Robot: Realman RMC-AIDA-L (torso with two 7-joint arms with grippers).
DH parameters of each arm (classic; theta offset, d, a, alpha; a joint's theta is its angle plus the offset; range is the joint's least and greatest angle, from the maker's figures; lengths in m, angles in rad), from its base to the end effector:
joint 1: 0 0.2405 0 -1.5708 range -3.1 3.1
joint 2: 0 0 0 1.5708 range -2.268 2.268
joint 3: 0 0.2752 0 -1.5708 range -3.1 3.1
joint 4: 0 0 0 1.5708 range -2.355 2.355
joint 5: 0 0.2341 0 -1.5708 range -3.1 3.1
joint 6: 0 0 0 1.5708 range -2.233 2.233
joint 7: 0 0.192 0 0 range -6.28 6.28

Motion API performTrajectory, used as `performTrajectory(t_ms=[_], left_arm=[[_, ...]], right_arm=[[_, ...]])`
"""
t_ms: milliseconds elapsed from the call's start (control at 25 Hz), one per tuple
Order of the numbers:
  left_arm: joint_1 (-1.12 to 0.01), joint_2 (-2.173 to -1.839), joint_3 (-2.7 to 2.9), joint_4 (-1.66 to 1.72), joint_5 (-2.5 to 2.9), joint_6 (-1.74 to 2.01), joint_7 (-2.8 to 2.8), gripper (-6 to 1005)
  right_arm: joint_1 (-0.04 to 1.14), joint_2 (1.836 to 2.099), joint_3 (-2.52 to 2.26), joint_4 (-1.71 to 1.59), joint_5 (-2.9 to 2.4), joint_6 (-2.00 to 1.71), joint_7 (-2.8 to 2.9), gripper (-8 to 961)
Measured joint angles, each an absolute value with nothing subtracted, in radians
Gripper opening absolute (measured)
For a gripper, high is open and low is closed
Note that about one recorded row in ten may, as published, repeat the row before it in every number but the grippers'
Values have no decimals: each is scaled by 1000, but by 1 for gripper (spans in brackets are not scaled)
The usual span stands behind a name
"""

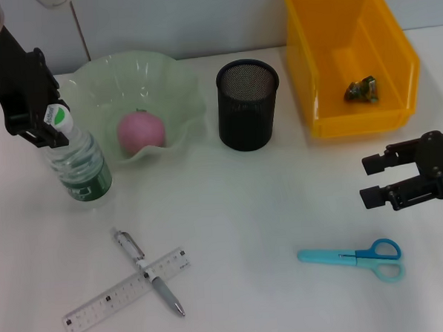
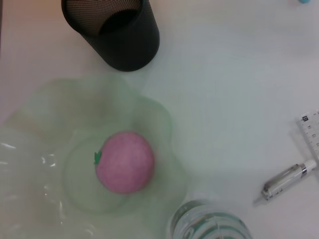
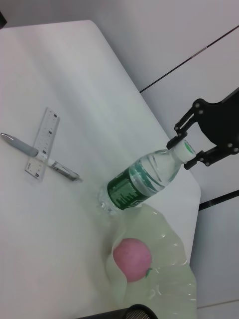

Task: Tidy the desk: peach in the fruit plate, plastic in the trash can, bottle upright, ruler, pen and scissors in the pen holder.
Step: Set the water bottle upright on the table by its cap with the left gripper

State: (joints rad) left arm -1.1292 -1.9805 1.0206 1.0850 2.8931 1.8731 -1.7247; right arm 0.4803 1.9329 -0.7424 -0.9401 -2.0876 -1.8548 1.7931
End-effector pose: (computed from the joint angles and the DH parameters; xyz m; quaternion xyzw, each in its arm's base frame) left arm -0.1239 0.4639 0.0354 -0.9442 0.0480 0.3186 0.0682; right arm 0.2814 0.3498 0.0413 -0.9453 0.2882 0.1430 0.0531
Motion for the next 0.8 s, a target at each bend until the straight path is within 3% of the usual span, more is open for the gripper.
performTrajectory(t_ms=[800], left_arm=[[-1124, -1971, 1065, 1074, 2893, 1856, -1787, 464]], right_arm=[[486, 1933, -742, -939, -2086, -1854, 1793, 801]])
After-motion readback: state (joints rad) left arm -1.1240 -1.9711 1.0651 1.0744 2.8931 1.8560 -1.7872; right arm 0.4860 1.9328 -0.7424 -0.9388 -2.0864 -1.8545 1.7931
